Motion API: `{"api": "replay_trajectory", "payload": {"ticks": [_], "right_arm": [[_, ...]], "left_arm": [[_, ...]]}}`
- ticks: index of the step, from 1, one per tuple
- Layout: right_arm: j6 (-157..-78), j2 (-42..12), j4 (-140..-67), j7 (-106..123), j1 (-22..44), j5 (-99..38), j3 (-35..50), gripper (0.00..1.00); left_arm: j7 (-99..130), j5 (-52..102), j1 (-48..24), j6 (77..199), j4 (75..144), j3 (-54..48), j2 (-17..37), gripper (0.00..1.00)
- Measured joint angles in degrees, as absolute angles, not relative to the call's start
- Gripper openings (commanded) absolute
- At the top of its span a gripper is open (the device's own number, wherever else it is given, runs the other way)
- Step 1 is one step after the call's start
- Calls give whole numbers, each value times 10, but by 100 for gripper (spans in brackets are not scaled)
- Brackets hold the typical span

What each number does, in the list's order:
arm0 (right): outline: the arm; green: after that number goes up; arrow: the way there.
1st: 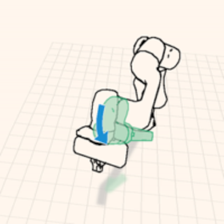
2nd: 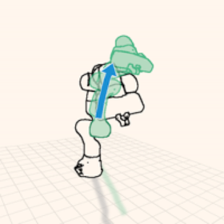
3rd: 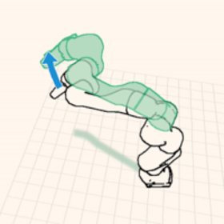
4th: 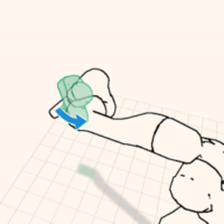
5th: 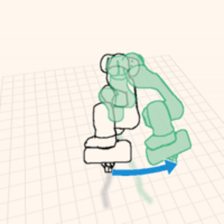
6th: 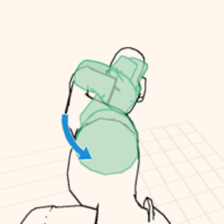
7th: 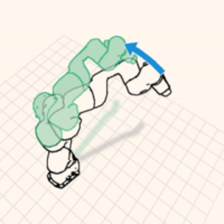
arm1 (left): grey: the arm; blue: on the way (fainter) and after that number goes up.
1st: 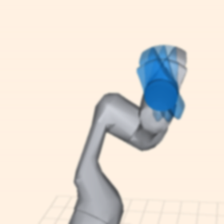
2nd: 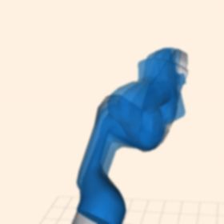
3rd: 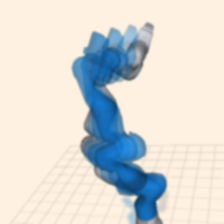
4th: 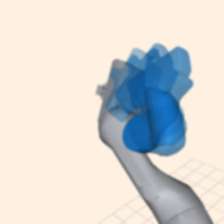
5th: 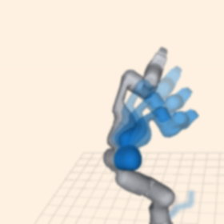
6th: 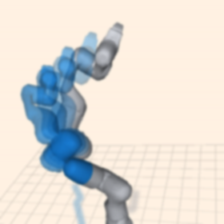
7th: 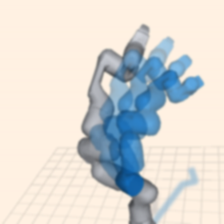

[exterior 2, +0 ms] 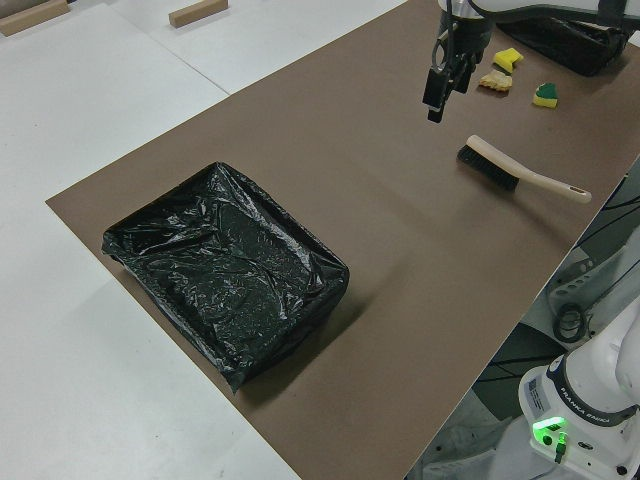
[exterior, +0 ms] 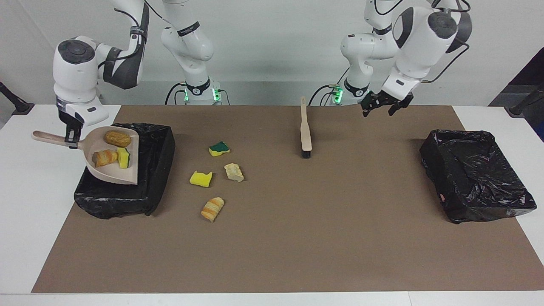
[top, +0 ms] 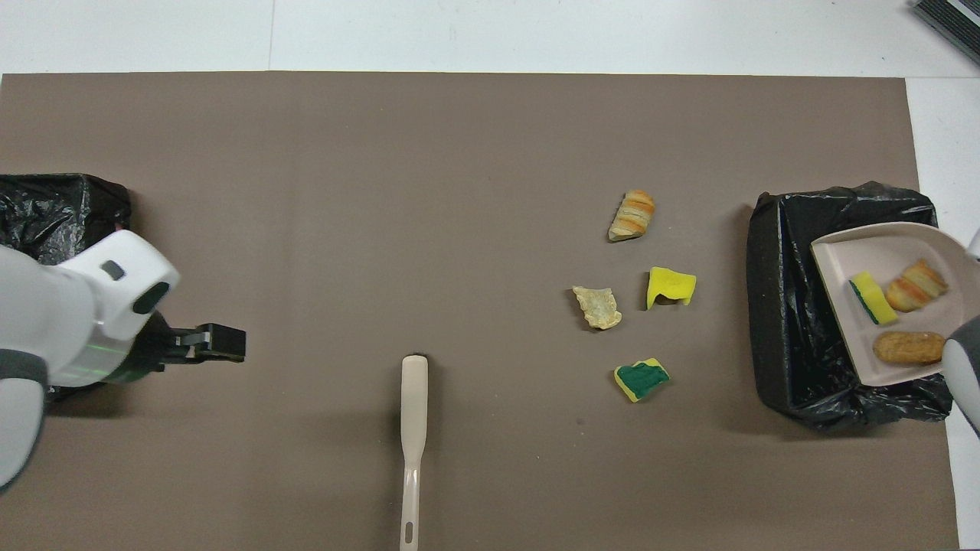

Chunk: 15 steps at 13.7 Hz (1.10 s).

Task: Sweep and dump trash in bin
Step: 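Tip the dustpan over the black bin with the right gripper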

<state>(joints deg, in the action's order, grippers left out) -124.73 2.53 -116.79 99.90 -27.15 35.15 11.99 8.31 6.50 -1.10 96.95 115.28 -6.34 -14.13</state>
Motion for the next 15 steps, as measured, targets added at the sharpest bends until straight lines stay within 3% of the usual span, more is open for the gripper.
{"api": "replay_trajectory", "payload": {"ticks": [4,12,15], "right_arm": [[-1215,27,-1169,936,-226,426,120,0],[-1183,41,-1145,924,-203,525,121,0],[-1160,52,-1126,921,-201,531,121,0]], "left_arm": [[12,64,70,959,1097,-62,-136,100],[7,20,71,946,943,-71,-16,100],[-13,11,70,929,931,-78,-4,100]]}}
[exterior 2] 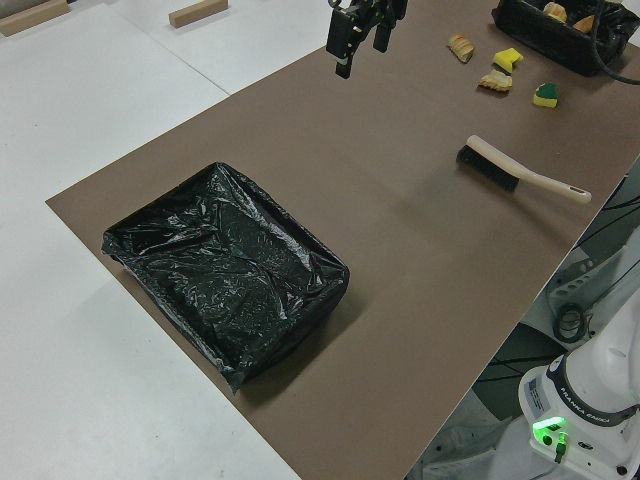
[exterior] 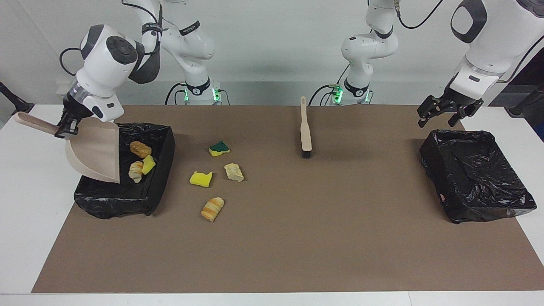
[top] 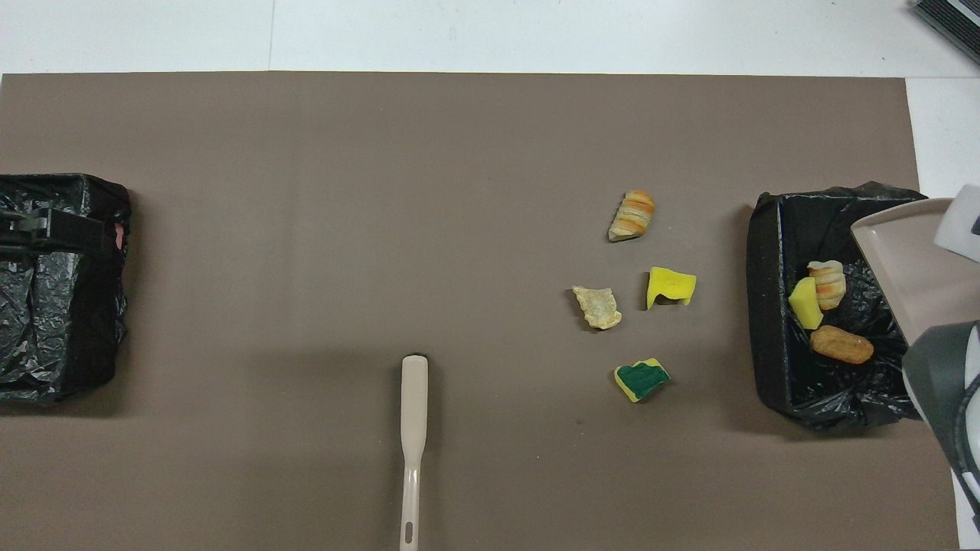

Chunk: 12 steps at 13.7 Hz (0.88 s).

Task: Sweep and dump trash in bin
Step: 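Tip the dustpan over the black bin with the right gripper, then bring the empty dustpan back to the table center with the right gripper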

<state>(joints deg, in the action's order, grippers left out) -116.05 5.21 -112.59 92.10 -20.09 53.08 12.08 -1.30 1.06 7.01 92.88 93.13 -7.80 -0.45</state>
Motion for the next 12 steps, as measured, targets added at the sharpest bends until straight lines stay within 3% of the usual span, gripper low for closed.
{"api": "replay_trajectory", "payload": {"ticks": [4,12], "right_arm": [[-1151,58,-1093,884,-196,515,122,0],[-1128,24,-1045,662,-109,343,128,0]], "left_arm": [[-13,10,70,925,924,-78,-6,100],[-14,10,71,915,922,-72,-38,100]]}}
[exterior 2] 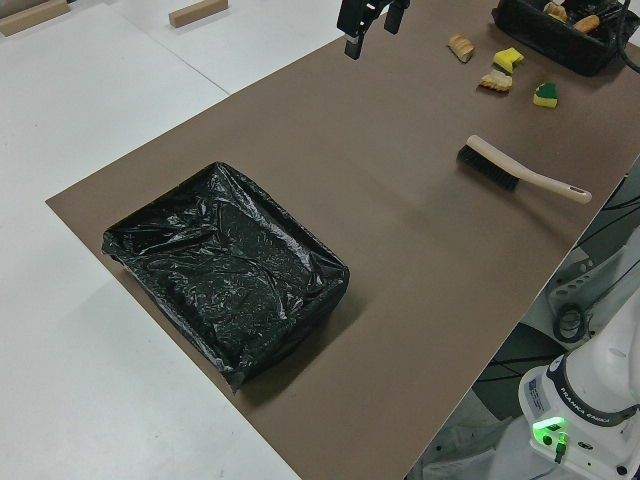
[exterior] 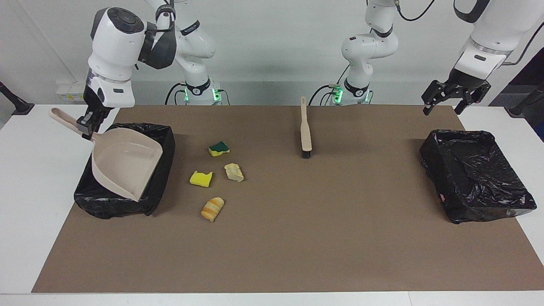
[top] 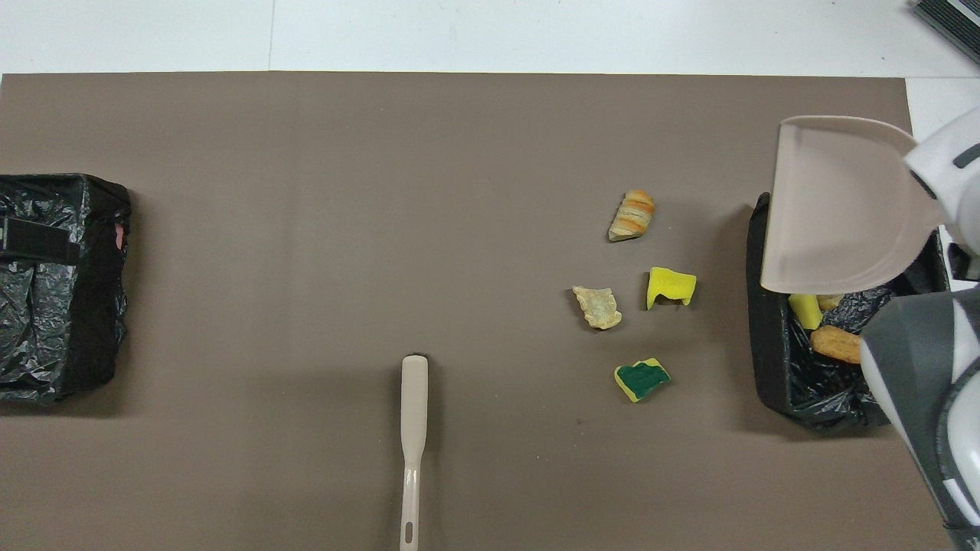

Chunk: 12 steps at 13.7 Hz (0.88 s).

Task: Sweep and dump trash in bin
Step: 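Bring the empty dustpan back to the table center with the right gripper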

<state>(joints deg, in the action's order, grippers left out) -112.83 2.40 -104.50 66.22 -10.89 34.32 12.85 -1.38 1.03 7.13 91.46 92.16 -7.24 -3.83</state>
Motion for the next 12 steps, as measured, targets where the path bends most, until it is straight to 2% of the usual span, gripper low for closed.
{"api": "replay_trajectory", "payload": {"ticks": [4,12], "right_arm": [[-1083,-63,-965,451,-16,301,130,0],[-1080,-287,-744,-14,132,268,130,0]], "left_arm": [[-2,40,68,897,925,-86,-39,100],[2,34,65,876,927,-82,-44,100]]}}
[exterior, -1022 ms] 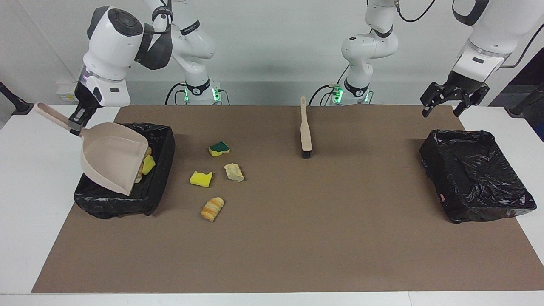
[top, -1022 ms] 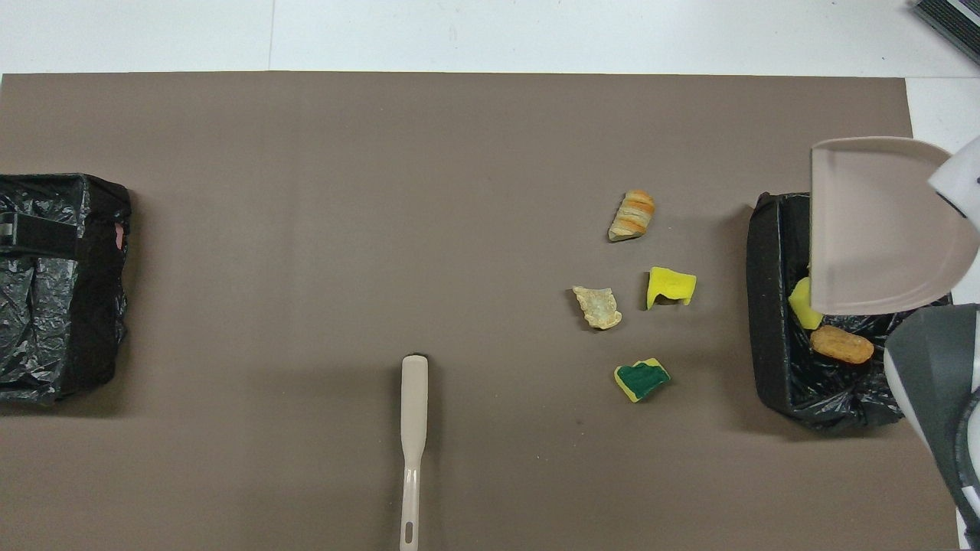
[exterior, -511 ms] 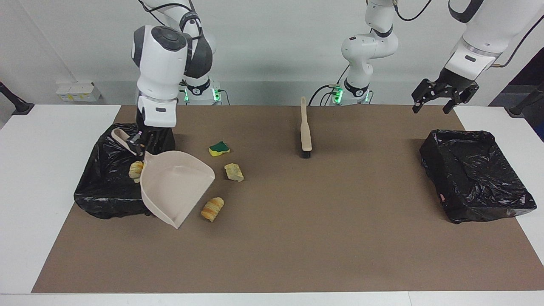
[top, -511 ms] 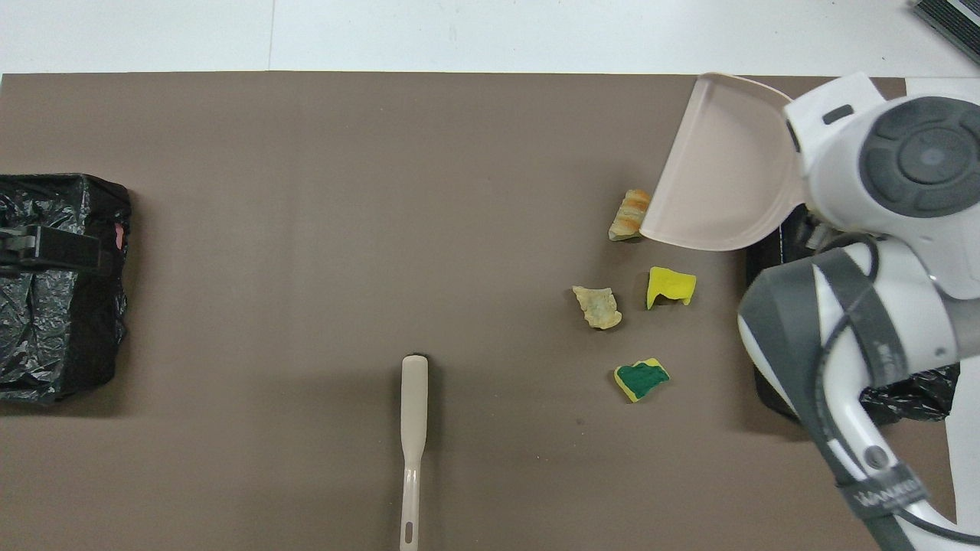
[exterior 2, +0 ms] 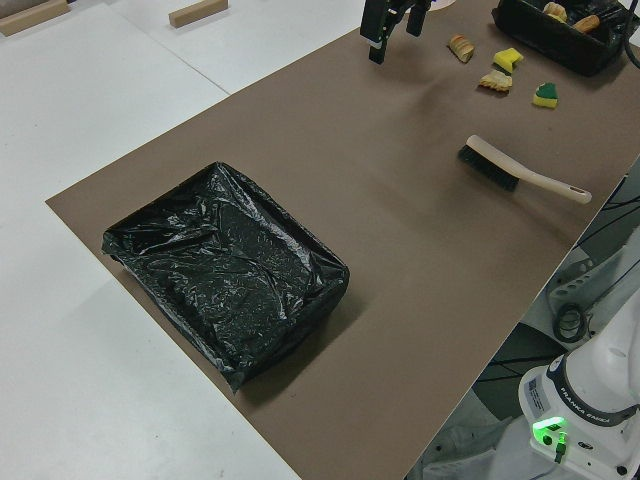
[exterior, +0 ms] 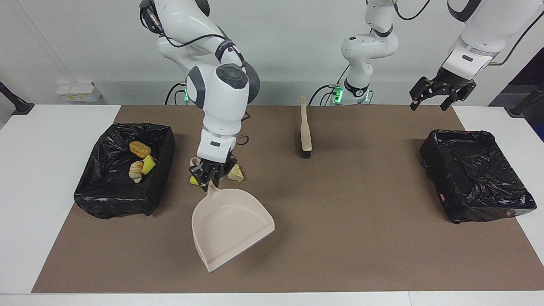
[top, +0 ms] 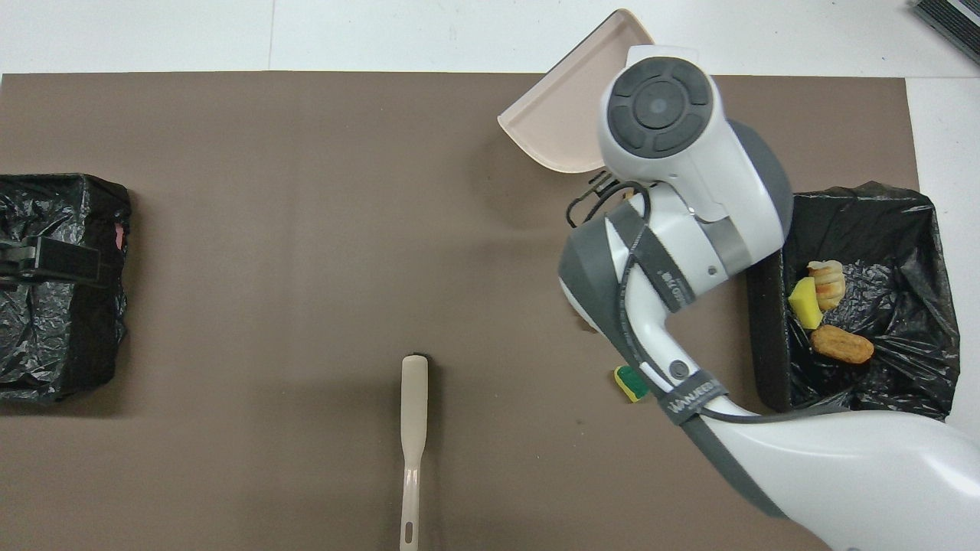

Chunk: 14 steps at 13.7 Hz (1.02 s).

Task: Sweep and dump trash in bin
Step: 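Bring the empty dustpan back to the table center with the right gripper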

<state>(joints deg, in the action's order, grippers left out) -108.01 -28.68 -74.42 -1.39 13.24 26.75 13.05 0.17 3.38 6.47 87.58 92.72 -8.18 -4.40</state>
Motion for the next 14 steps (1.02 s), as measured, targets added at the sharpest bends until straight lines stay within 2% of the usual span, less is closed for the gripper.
{"api": "replay_trajectory", "payload": {"ticks": [6,14], "right_arm": [[-1080,-408,-640,-305,219,221,131,0],[-1081,-456,-592,-409,250,121,156,0]], "left_arm": [[2,33,65,876,928,-82,-44,100],[2,33,65,875,928,-82,-44,100]]}}
